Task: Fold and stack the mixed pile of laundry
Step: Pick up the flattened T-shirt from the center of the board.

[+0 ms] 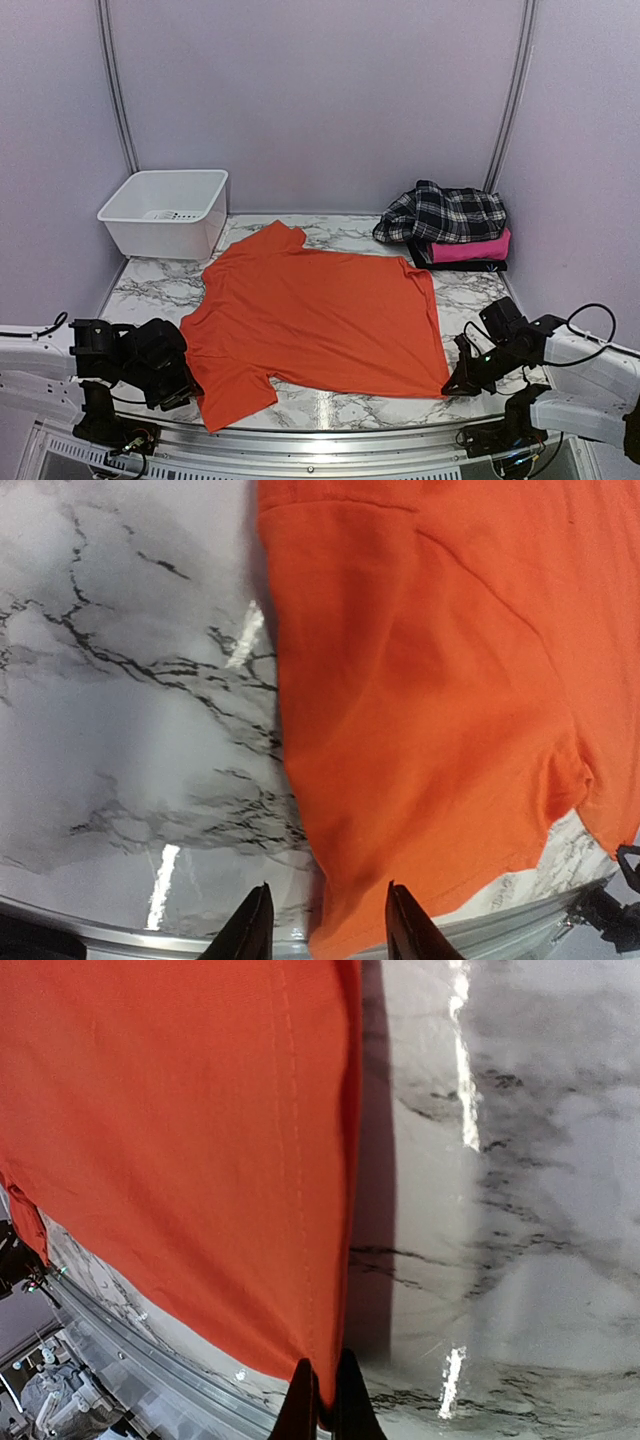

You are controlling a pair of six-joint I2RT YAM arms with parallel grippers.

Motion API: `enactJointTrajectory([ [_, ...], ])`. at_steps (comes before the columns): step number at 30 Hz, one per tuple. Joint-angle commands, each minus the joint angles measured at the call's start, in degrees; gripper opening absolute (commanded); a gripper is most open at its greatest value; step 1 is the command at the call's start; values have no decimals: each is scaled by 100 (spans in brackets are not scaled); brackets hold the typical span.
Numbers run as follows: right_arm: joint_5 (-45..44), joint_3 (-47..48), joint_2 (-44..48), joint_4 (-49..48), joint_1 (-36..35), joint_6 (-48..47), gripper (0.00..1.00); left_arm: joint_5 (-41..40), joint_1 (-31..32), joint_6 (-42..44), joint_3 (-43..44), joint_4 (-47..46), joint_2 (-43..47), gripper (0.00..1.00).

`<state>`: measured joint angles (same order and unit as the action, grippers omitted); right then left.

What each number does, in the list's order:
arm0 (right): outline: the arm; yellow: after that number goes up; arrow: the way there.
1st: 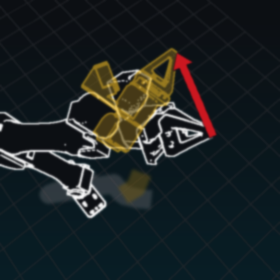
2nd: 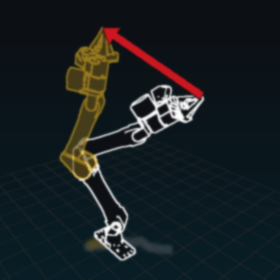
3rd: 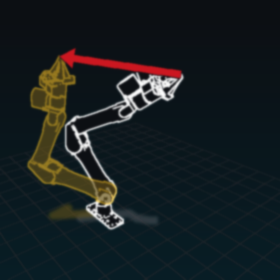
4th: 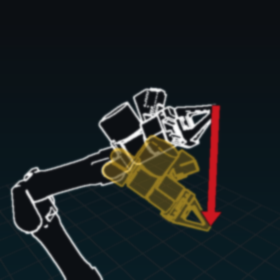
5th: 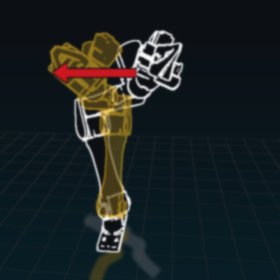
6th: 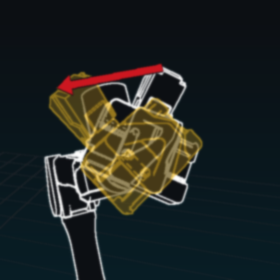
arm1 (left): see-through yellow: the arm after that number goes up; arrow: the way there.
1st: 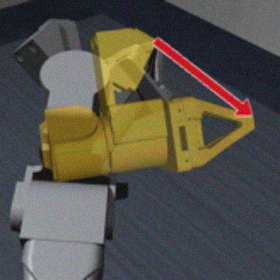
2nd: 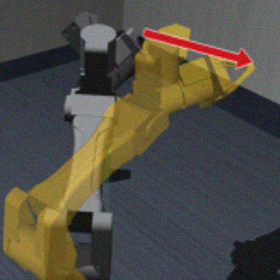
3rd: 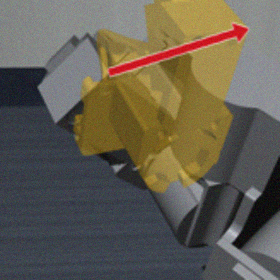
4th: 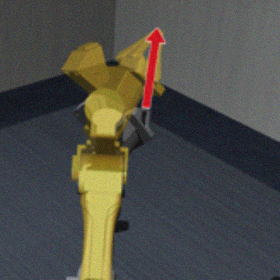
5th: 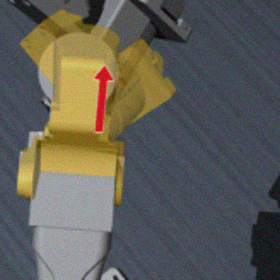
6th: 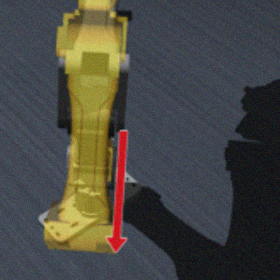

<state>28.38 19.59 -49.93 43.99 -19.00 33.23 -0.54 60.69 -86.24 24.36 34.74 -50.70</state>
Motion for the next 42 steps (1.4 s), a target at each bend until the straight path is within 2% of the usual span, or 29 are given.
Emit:
enactJointTrajectory([
  [1, 80, 28, -70, 1, -39, 94, 0, -240, 40, 193, 78, 222, -401, 42],
  [8, 11, 120, -8, 149, -42, 60, 0, -371, 40, 240, -134, 6, -647, 41],
  [13, -8, 132, 77, 241, -42, 91, 0, -326, 35, 61, -529, -414, -294, 29],
  [17, 4, 125, 113, 259, -41, 126, 0, -514, 31, 374, -401, -498, -181, 38],
  [25, 2, 88, 147, 247, -36, 131, 0, -355, 15, 529, -297, -769, -875, 37],
  [28, -4, 93, 150, 267, -36, 140, 0, -295, -52, 527, -317, -806, -1032, 30],
  [32, -23, 144, 221, 389, -31, 133, 0, -123, -79, 450, -333, -726, -770, 4],
  [33, -8, 163, 264, 420, -37, 135, 0, -54, -71, 411, -324, -659, -623, 0],
  [38, 95, 245, 753, 794, -41, 275, 0, -64, 139, 31, -5, 247, 179, 0],
  [42, 220, 178, 1346, 982, -43, 593, 0, -133, 207, 58, 410, 764, 409, 0],
])
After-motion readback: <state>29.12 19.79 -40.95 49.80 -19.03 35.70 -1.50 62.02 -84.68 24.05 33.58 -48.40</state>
